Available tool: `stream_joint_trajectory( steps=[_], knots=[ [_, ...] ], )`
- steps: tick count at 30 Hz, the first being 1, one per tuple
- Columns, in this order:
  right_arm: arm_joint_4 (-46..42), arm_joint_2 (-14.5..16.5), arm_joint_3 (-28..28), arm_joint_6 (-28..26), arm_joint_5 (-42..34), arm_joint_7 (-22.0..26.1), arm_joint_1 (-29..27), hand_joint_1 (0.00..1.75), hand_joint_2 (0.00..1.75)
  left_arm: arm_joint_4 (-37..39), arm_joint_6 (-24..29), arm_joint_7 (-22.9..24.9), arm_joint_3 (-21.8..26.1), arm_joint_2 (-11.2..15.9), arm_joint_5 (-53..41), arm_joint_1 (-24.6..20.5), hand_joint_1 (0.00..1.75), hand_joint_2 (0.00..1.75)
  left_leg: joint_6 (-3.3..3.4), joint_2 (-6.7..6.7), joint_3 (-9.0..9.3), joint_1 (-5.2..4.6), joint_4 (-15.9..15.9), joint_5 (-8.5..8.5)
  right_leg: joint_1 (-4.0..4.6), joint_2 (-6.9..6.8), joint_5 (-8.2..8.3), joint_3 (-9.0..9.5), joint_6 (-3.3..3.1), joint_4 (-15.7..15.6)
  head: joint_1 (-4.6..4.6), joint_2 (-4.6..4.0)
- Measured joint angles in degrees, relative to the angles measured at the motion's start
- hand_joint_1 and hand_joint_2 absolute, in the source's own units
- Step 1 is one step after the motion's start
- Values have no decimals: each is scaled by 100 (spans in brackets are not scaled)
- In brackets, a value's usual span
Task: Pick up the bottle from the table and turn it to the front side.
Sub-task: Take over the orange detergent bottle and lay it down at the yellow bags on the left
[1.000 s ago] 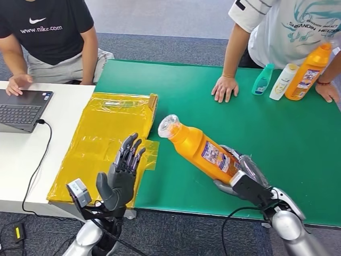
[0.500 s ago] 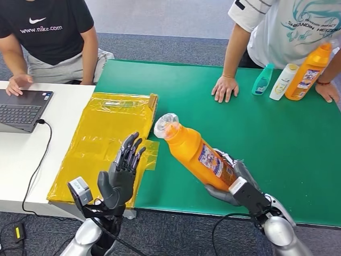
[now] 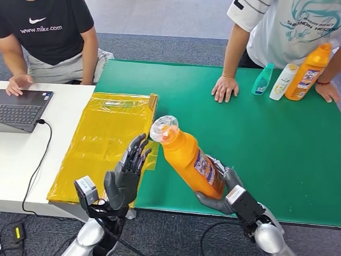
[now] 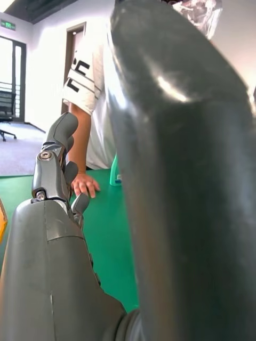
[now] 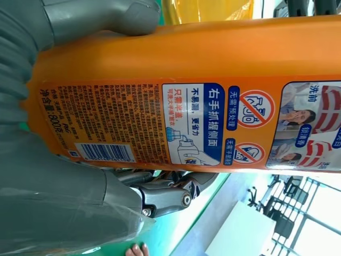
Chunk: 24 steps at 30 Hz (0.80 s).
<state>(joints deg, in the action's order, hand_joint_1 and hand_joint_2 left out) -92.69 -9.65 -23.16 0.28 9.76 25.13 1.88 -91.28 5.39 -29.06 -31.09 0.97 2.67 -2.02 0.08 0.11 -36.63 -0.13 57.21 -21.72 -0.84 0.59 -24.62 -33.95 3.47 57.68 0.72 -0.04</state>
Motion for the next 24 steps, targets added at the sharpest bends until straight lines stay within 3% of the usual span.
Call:
stream_joint_trajectory(
  steps=[7,11,24],
  knots=[
    [123,64,-45,14,26,45,-28,175,175,-28,5,115,-78,27,-43,-12,0,0,0,0,0,0,0,0,0,0,0,0,0,0,1,0],
    [204,87,-60,16,50,67,-32,175,175,-30,5,154,-89,30,-46,-30,0,175,0,0,0,0,0,0,0,0,0,0,0,0,1,0],
    [359,127,-125,20,99,100,-24,175,175,-29,-129,415,-204,81,-179,-137,0,175,0,0,0,0,0,0,0,0,0,0,0,0,1,0]
  ],
)
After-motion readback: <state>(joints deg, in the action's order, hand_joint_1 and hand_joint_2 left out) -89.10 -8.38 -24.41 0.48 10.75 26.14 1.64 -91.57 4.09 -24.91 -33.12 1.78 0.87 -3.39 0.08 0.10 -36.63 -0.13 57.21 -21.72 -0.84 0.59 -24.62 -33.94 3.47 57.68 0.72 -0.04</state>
